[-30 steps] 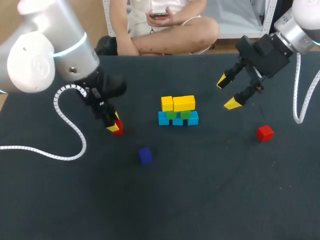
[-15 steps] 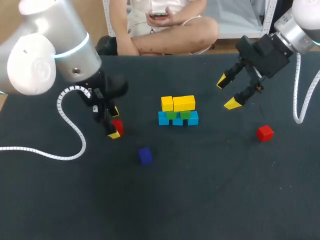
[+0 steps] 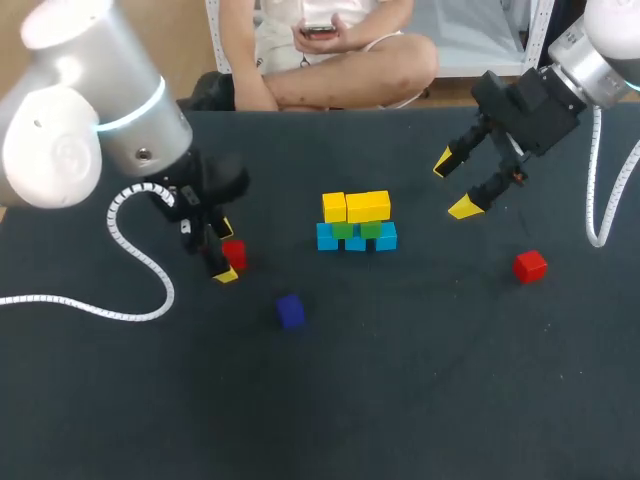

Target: Place the blue cubes, place green cubes on the blue cubes, place the yellow cubes on the green cubes, then place the red cubes on the yellow cubes, and place purple cube on the red cubes.

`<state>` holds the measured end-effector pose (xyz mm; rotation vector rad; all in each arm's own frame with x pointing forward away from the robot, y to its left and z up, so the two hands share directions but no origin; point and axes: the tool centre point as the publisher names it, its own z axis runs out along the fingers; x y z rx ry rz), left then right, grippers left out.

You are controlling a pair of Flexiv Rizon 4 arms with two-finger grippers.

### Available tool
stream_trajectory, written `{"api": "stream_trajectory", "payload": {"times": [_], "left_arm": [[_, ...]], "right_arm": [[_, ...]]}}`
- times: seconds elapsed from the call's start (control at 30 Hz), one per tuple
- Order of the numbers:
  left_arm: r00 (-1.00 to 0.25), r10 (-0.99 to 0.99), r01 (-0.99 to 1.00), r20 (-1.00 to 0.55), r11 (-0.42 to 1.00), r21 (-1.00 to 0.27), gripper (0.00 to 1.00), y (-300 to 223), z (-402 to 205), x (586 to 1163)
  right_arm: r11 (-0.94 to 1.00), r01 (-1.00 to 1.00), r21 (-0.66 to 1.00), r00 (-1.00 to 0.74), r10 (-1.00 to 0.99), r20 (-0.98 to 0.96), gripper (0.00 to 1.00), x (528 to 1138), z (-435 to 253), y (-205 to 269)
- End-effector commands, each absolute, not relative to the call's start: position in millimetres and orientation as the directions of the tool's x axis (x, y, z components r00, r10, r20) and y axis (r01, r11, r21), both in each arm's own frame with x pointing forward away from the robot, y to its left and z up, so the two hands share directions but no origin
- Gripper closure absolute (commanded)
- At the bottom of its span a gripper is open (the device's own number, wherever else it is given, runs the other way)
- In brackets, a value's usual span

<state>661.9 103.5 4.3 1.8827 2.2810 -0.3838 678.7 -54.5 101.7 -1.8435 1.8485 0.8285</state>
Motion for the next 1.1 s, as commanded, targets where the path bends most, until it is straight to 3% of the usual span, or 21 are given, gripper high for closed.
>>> {"api": "stream_trajectory", "payload": {"times": [0.03,0.47,0.57,0.63,0.67,0.7,1.1], "left_arm": [[-0.193,0.939,0.981,-0.286,0.173,-0.093,0.0,104.3,4.8,661.2],[-0.201,0.933,0.979,-0.297,0.182,-0.09,0.02,102.1,0.4,662.1],[-0.203,0.933,0.979,-0.296,0.187,-0.081,0.53,102.2,0.3,662.2],[-0.204,0.933,0.979,-0.296,0.19,-0.077,0.62,102.3,0.5,662.2],[-0.204,0.933,0.979,-0.296,0.19,-0.074,0.85,102.4,0.7,662.1],[-0.203,0.933,0.979,-0.296,0.191,-0.071,0.97,102.4,0.9,662.0],[-0.189,0.934,0.982,-0.303,0.18,-0.059,1.0,90.6,2.3,661.8]], "right_arm": [[-0.046,-0.991,0.128,-0.05,-0.753,-0.657,0.0,678.9,101.5,-54.5],[-0.046,-0.991,0.128,-0.05,-0.753,-0.657,0.0,678.9,101.5,-54.5],[-0.046,-0.991,0.128,-0.05,-0.753,-0.657,0.0,678.9,101.5,-54.5],[-0.046,-0.991,0.128,-0.05,-0.753,-0.657,0.0,678.9,101.5,-54.5],[-0.046,-0.991,0.128,-0.05,-0.753,-0.657,0.0,678.9,101.5,-54.5],[-0.046,-0.991,0.128,-0.05,-0.753,-0.657,0.0,678.9,101.5,-54.5],[-0.046,-0.991,0.128,-0.05,-0.753,-0.657,0.0,678.9,101.5,-54.5]]}}
